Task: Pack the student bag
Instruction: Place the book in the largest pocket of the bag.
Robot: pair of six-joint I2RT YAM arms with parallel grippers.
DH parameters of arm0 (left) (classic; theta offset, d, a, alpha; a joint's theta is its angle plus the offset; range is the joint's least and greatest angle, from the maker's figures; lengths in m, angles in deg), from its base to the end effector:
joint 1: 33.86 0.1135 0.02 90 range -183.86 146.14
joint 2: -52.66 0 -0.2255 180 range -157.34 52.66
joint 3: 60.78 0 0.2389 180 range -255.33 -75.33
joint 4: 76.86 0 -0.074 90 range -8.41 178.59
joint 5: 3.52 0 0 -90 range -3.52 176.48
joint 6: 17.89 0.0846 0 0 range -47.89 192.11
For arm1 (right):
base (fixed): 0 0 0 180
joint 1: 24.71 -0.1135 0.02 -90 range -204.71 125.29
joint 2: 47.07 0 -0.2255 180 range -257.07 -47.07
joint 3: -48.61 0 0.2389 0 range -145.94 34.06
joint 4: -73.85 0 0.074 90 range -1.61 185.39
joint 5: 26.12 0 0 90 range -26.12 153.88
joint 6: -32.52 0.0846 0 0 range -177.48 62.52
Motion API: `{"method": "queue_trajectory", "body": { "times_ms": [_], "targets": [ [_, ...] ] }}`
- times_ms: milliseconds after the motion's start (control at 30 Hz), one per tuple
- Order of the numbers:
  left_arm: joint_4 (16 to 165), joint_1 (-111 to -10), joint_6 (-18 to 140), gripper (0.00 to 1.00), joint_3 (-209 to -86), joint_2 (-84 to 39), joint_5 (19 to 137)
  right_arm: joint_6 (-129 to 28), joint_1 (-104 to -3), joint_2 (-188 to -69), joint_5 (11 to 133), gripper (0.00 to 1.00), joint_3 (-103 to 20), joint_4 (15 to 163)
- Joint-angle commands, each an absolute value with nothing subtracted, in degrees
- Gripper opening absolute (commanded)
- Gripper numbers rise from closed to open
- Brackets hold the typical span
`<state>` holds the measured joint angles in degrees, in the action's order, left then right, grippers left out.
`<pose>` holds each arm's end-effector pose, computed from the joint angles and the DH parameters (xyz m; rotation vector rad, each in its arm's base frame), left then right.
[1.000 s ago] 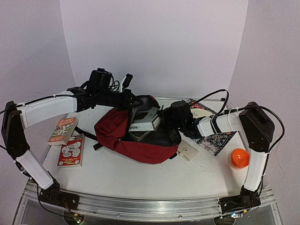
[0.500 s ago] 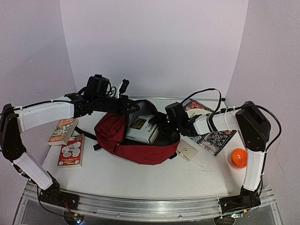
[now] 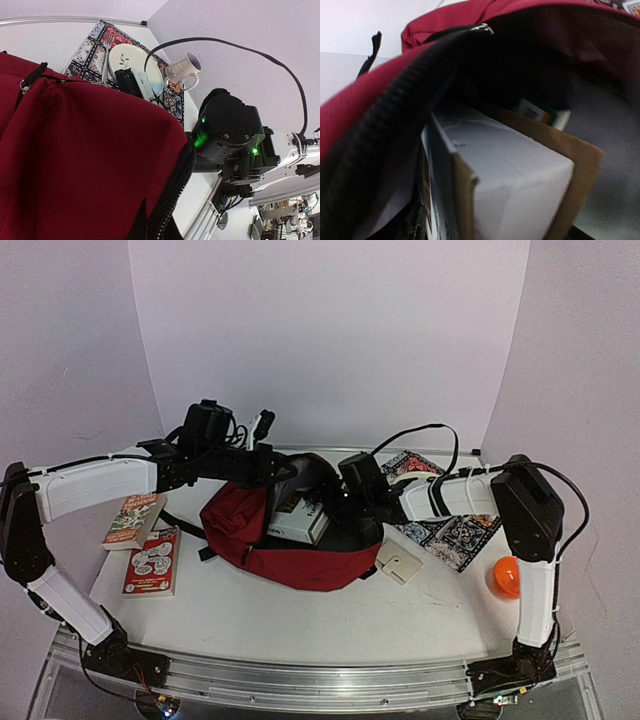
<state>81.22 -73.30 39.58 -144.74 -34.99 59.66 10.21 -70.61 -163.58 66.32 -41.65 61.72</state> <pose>0.2723 -0.2734 0.2588 0.4582 2.1570 -1.2274 0.3375 0.3534 0.1710 0.3575 2.0389 1.3743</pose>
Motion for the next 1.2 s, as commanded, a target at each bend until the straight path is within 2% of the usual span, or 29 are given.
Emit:
{"method": "queue_trajectory", "body": {
  "times_ms": [0, 100, 233, 300, 667, 867, 1067, 1167],
  "targets": [
    [83.8, -73.6, 40.3, 0.00, -143.8, -31.9, 60.8, 9.9, -71.2, -166.4, 65.6, 0.72, -47.5, 60.2],
    [83.8, -73.6, 40.7, 0.00, -142.8, -31.5, 63.6, 8.6, -71.2, -165.5, 65.7, 0.76, -46.3, 60.7],
    [83.0, -73.5, 41.7, 0.00, -141.7, -31.0, 69.9, 6.5, -71.2, -162.0, 65.5, 0.94, -40.9, 61.7],
    [82.5, -73.2, 41.8, 0.00, -141.3, -30.9, 72.7, 5.1, -71.3, -160.5, 65.8, 0.98, -39.3, 62.5],
    [80.9, -70.0, 42.6, 0.02, -138.6, -31.2, 79.4, -2.2, -71.3, -152.7, 65.5, 0.98, -33.4, 69.6],
    [80.6, -69.6, 42.4, 0.01, -138.6, -31.1, 76.2, -3.9, -71.8, -151.6, 70.4, 0.98, -32.5, 70.4],
    [80.6, -69.7, 42.3, 0.01, -140.0, -31.5, 72.2, -3.3, -73.9, -152.9, 72.3, 0.88, -32.9, 70.4],
    [79.7, -69.6, 42.8, 0.02, -139.6, -31.2, 75.7, -3.6, -74.8, -153.2, 71.6, 0.87, -33.6, 70.4]
  ]
}}
